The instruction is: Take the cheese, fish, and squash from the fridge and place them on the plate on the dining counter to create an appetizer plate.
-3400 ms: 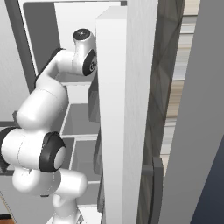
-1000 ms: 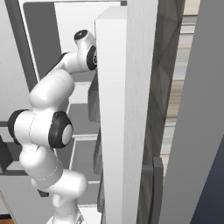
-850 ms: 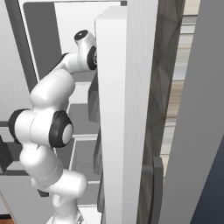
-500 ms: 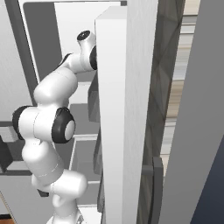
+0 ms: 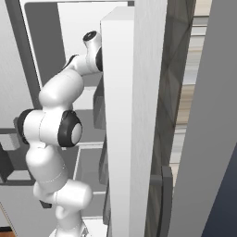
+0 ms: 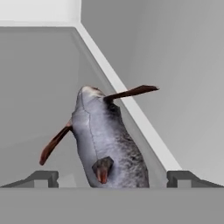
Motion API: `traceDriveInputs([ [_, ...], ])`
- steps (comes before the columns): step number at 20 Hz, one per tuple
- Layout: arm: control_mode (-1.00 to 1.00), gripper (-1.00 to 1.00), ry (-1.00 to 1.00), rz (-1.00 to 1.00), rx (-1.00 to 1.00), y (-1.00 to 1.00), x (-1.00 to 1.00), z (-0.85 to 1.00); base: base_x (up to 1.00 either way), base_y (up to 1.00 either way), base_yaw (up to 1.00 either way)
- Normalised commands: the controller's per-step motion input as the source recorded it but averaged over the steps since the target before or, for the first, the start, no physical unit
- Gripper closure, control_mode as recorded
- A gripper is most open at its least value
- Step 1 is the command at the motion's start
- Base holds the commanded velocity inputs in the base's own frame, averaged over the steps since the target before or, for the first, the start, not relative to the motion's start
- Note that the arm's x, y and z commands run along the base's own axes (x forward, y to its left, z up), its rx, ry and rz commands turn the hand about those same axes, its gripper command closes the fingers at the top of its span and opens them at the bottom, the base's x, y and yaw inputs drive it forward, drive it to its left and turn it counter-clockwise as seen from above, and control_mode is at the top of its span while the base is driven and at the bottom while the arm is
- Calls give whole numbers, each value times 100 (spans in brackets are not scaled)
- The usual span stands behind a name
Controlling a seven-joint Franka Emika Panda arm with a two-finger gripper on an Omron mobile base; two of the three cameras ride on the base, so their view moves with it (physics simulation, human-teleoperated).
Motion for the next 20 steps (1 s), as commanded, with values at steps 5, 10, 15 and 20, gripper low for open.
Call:
traceDriveInputs([
  [5,-100,100,5,-3,0,0,7,-23,0,0,0],
  [10,-100,100,5,-4,0,0,0,-24,0,0,0],
  [15,-100,100,5,-4,0,0,-5,-25,0,0,0],
  [20,-100,100,3,-5,0,4,-26,-16,0,0,0],
])
